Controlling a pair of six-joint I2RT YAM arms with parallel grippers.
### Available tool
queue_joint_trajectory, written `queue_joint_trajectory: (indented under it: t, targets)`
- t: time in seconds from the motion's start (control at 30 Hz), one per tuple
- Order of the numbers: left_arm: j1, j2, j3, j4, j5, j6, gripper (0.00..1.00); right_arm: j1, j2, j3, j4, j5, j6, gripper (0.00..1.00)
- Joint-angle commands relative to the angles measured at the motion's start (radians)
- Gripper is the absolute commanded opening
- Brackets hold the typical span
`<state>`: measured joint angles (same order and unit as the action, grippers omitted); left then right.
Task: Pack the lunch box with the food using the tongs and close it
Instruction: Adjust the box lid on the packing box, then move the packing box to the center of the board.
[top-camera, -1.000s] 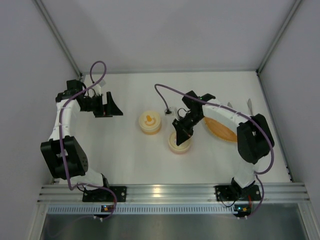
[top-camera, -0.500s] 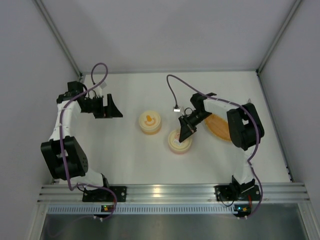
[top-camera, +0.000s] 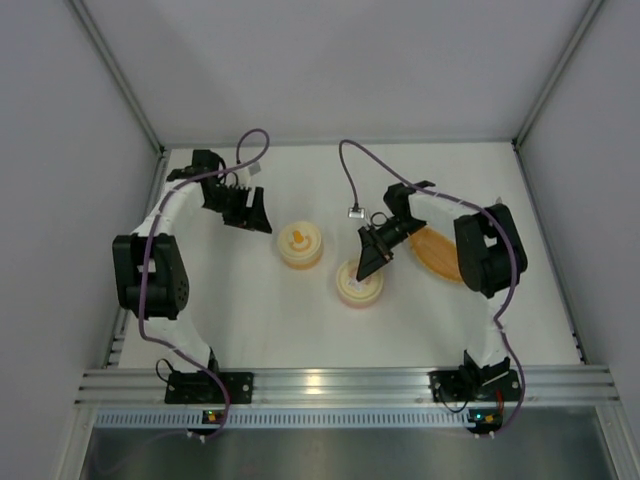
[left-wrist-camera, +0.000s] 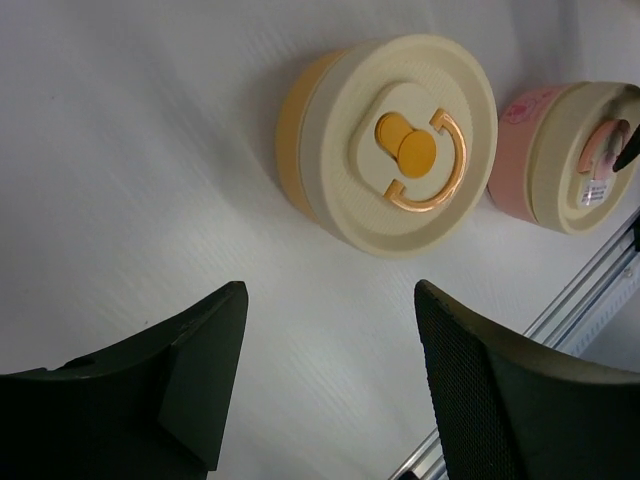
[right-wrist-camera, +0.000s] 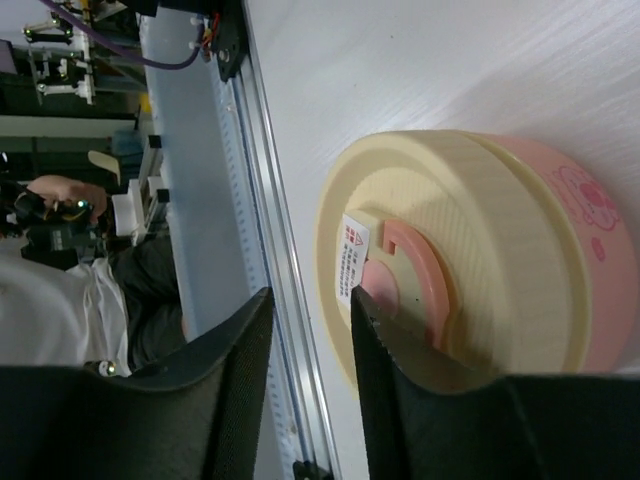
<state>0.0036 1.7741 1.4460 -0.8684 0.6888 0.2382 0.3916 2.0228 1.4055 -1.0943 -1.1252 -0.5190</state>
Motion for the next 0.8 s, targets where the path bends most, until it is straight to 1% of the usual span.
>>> queue_joint_trajectory:
  t: [0.0,0.03,0.07,0.13,0.17,0.2,0.23,0.3,0.47,0.57,0.7,0.77]
  targets:
    - [-0.053,0.065,0.077,0.066,-0.04,0.001,0.72,-0.014,-0.096,0.116,-0.101,-0.058,-0.082,0.44]
    - [-0.056,0.082,0.092,0.074,-0.038,-0.003,0.72,-0.017,-0.104,0.128,-0.116,-0.056,-0.088,0.52]
    - [-0.06,0.097,0.106,0.08,-0.04,-0.007,0.72,-0.022,-0.116,0.141,-0.127,-0.054,-0.093,0.58]
    - [-0.083,0.145,0.157,0.083,-0.046,0.003,0.72,-0.028,-0.147,0.162,-0.147,-0.045,-0.093,0.72]
    - [-0.096,0.163,0.172,0.078,-0.049,0.009,0.72,-0.031,-0.156,0.168,-0.15,-0.041,-0.092,0.83]
    - [-0.126,0.195,0.188,0.063,-0.057,0.018,0.72,-0.034,-0.171,0.173,-0.153,-0.039,-0.09,0.87]
    - [-0.14,0.209,0.215,0.059,-0.061,0.038,0.72,-0.036,-0.179,0.176,-0.153,-0.033,-0.087,0.94]
    - [-0.18,0.234,0.232,0.051,-0.057,0.049,0.72,-0.04,-0.196,0.174,-0.153,-0.031,-0.081,0.99]
    - [-0.217,0.3,0.277,0.048,-0.025,0.065,0.76,-0.06,-0.223,0.167,-0.147,-0.027,-0.072,0.99]
    - [-0.235,0.33,0.3,0.011,-0.003,0.096,0.77,-0.074,-0.242,0.158,-0.128,-0.042,-0.056,0.99]
    - [-0.267,0.344,0.297,-0.018,-0.008,0.13,0.77,-0.092,-0.282,0.125,-0.076,-0.042,-0.019,0.99]
    - [-0.275,0.341,0.283,-0.04,-0.006,0.157,0.75,-0.094,-0.291,0.121,-0.076,-0.035,-0.019,0.99]
